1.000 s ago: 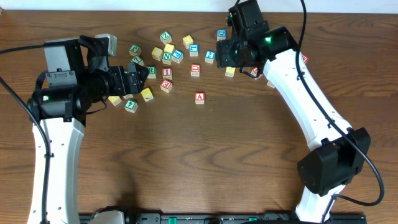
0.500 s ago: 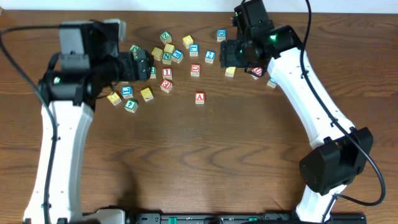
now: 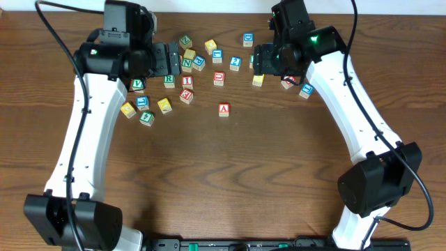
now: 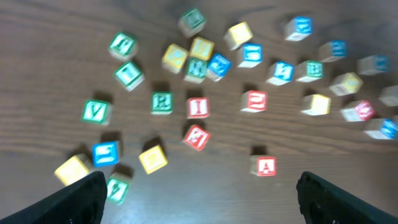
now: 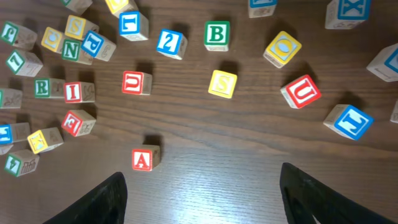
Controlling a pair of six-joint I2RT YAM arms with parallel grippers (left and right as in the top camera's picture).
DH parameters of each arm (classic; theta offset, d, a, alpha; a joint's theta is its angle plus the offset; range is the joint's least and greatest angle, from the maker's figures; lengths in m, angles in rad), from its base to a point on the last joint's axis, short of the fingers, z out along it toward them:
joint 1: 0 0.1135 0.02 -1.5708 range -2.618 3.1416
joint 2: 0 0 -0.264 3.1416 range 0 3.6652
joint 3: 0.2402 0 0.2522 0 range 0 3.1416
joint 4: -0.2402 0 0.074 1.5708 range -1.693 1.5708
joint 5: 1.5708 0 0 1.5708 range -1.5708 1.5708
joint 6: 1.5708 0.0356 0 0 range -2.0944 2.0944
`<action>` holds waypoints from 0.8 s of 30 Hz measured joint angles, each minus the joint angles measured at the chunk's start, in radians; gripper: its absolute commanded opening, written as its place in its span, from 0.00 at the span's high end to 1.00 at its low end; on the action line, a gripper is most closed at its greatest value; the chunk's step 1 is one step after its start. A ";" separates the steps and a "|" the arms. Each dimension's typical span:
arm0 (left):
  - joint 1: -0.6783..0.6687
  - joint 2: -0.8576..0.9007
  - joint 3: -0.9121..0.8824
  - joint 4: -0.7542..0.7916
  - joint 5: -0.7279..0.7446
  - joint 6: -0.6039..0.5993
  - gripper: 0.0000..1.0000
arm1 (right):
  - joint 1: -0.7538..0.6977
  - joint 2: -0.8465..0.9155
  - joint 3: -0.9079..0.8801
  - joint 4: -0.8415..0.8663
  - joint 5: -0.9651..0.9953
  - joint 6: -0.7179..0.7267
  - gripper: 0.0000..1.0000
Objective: Spell out AI2
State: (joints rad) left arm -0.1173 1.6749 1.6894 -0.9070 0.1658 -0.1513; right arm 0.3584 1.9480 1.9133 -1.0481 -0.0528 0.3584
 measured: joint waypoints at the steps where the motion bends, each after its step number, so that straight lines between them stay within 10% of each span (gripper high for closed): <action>1: -0.003 0.003 0.000 -0.008 -0.016 -0.006 0.05 | -0.004 0.000 0.000 -0.001 0.001 0.000 0.28; 24: -0.007 0.005 0.000 -0.055 -0.146 -0.028 0.04 | -0.076 0.000 0.000 -0.006 0.129 0.032 0.24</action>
State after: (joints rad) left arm -0.1246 1.6802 1.6894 -0.9619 0.0193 -0.1791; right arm 0.2825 1.9480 1.9133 -1.0546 0.0757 0.3901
